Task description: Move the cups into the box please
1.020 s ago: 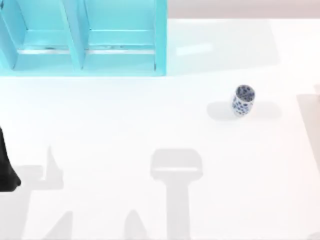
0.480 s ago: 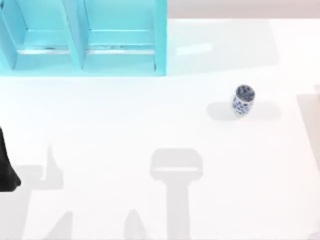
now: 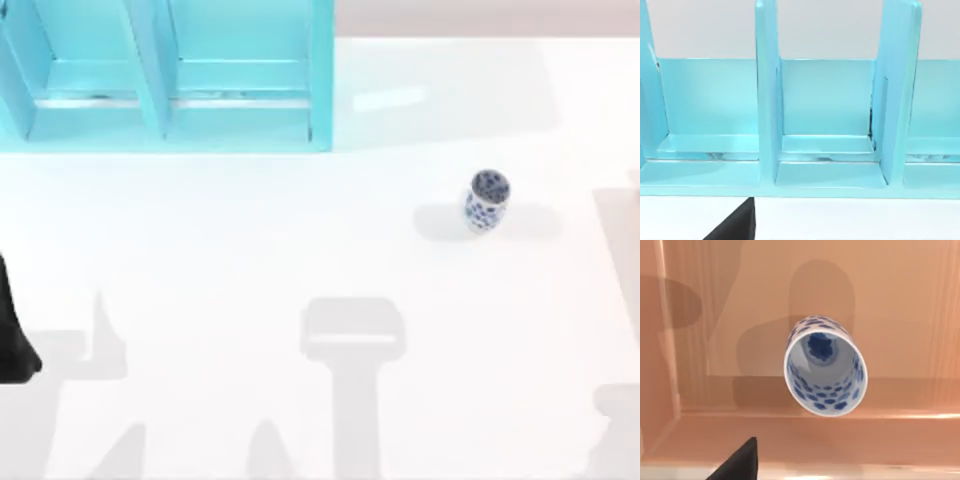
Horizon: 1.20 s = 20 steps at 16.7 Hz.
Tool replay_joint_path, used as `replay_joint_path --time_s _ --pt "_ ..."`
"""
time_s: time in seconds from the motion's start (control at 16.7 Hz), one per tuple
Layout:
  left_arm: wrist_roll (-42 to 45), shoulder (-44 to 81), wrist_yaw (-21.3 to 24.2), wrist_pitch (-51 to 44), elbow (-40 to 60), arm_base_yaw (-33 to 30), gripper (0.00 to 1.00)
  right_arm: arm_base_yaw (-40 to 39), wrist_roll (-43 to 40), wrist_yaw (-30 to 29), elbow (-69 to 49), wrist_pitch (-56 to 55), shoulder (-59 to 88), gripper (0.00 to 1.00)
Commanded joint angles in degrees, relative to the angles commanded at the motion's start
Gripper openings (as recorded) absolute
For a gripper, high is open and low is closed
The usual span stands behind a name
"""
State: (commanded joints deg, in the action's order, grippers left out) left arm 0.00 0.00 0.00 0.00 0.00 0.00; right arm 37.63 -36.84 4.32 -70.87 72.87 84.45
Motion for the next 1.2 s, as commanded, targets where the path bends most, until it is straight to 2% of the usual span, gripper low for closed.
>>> replay_joint_path --time_s 0.3,0.72,0.96,1.2 --pt "0.0 0.0 0.0 0.0 0.0 0.0 1.0 -0.02 0.04 0.07 -10.63 10.47 -0.38 1.0" --pt "0.0 0.0 0.0 0.0 0.0 0.0 1.0 -0.85 0.78 0.1 -11.96 11.12 0.36 1.0" --pt "0.0 0.0 0.0 0.0 0.0 0.0 1.0 -8.32 8.68 0.04 -20.68 12.96 8.58 1.0" --pt "0.0 0.0 0.0 0.0 0.0 0.0 1.0 -21.53 22.2 -0.89 -38.15 16.04 24.62 1.0"
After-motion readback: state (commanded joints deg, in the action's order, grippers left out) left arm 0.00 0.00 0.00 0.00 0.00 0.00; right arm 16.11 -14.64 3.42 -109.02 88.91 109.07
